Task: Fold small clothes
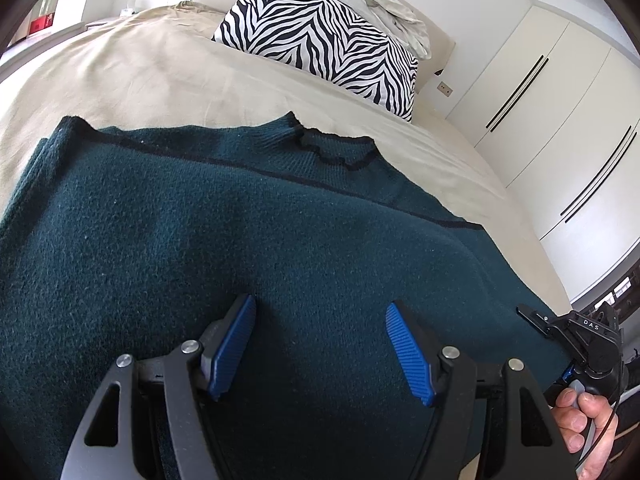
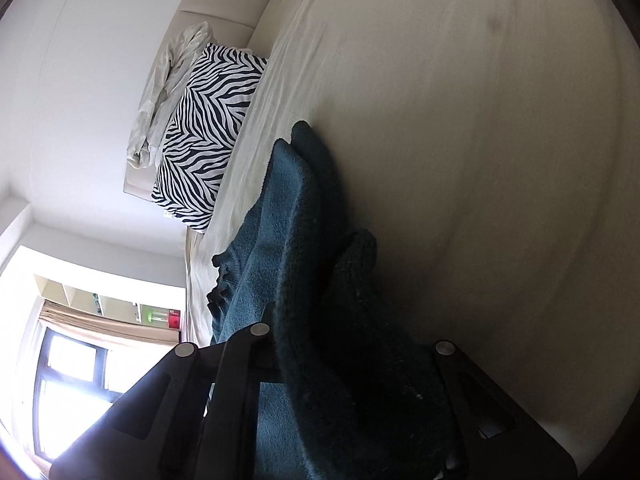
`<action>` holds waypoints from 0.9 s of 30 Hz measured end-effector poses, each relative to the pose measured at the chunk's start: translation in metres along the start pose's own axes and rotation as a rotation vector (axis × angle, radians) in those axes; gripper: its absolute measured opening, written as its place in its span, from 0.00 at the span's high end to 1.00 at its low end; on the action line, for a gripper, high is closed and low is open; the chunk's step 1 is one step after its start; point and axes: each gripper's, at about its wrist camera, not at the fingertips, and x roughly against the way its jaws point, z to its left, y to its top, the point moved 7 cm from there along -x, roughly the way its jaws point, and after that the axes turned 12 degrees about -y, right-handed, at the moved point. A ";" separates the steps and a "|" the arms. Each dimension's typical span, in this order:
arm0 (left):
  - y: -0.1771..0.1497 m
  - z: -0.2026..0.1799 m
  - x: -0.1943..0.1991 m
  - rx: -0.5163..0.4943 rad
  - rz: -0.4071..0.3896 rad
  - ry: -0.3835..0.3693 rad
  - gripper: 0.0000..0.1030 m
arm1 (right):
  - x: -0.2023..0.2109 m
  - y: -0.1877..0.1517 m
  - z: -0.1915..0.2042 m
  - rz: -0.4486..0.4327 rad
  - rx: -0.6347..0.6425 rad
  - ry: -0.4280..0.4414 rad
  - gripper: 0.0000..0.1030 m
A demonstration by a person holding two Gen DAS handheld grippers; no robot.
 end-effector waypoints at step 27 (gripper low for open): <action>0.021 0.036 0.011 0.562 0.105 -0.366 0.72 | -0.029 -0.235 0.165 -0.078 1.259 -0.217 0.86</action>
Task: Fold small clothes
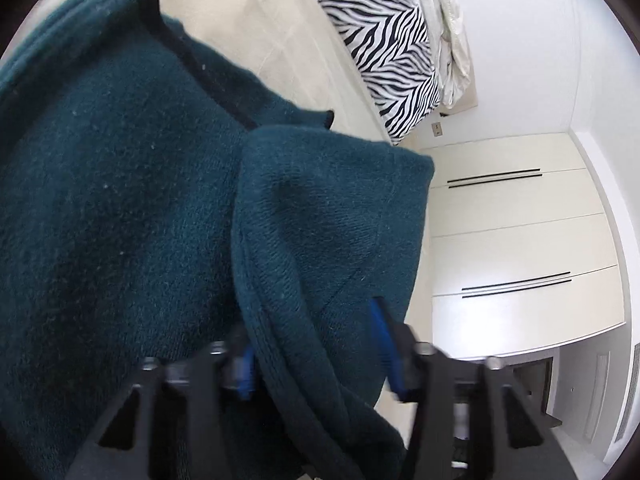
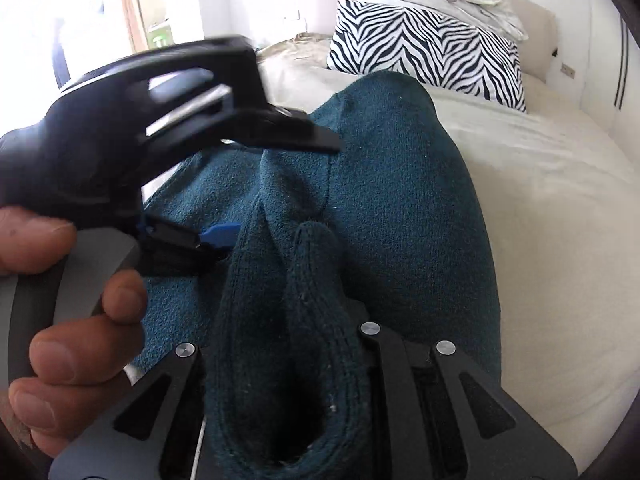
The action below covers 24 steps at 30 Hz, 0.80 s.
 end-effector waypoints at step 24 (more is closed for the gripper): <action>0.057 0.015 0.096 -0.200 0.006 0.229 0.86 | 0.065 -0.046 0.101 -0.191 0.352 0.105 0.89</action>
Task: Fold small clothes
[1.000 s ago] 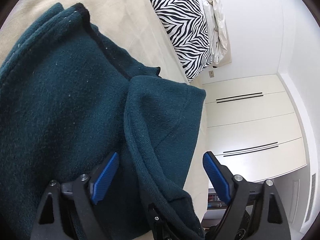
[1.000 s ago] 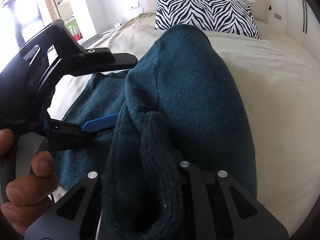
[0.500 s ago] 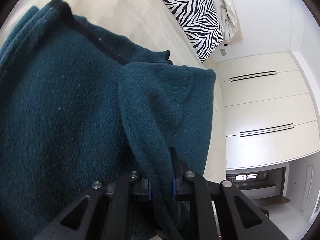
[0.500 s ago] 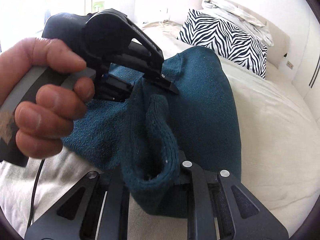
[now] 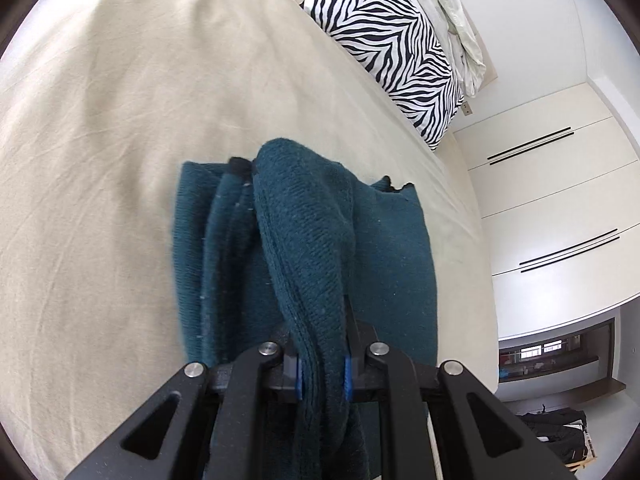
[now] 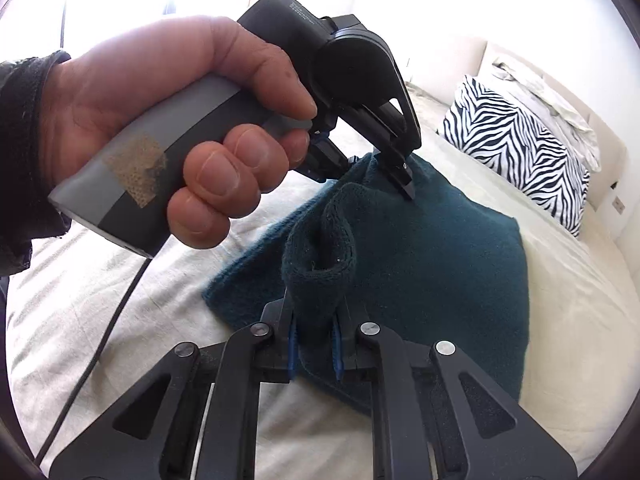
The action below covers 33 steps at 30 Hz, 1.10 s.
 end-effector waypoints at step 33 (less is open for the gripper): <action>-0.070 -0.001 0.022 -0.380 -0.130 0.336 0.67 | -0.021 -0.093 -0.230 0.302 -0.929 0.505 0.75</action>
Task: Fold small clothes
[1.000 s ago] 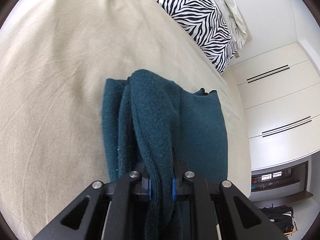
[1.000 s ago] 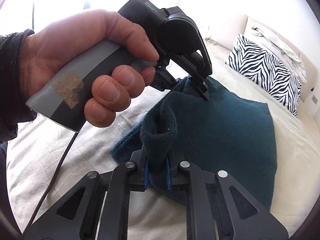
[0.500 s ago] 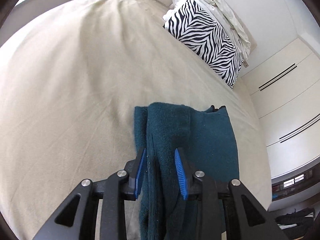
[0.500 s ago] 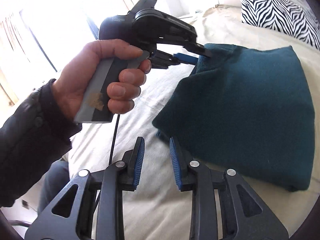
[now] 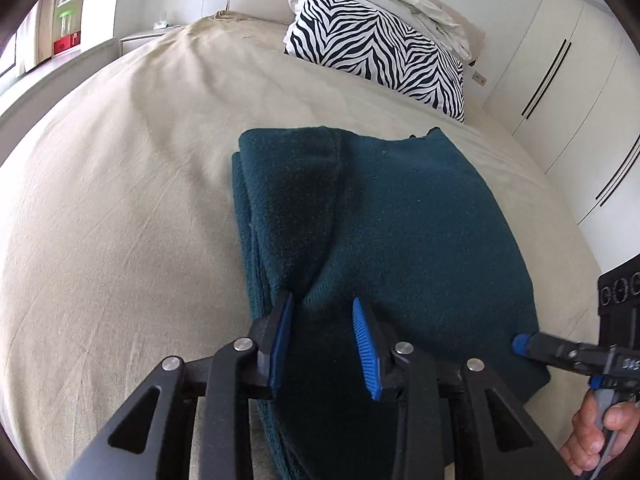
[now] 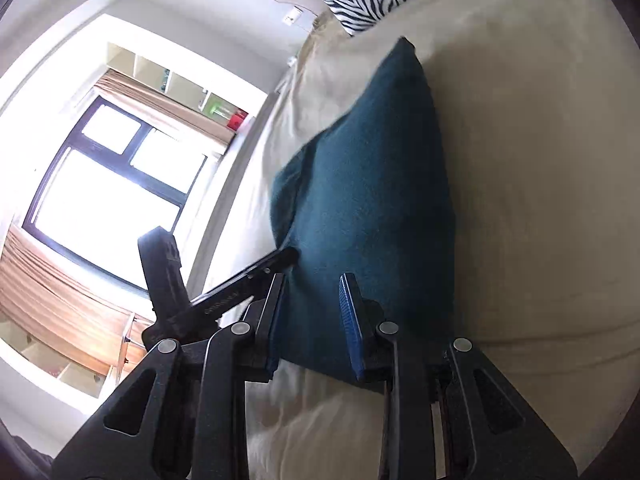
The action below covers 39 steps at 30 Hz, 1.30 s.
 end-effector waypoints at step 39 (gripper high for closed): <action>0.051 0.009 -0.049 -0.063 0.001 -0.023 0.54 | -0.145 0.192 -0.022 0.105 -0.124 -0.052 1.00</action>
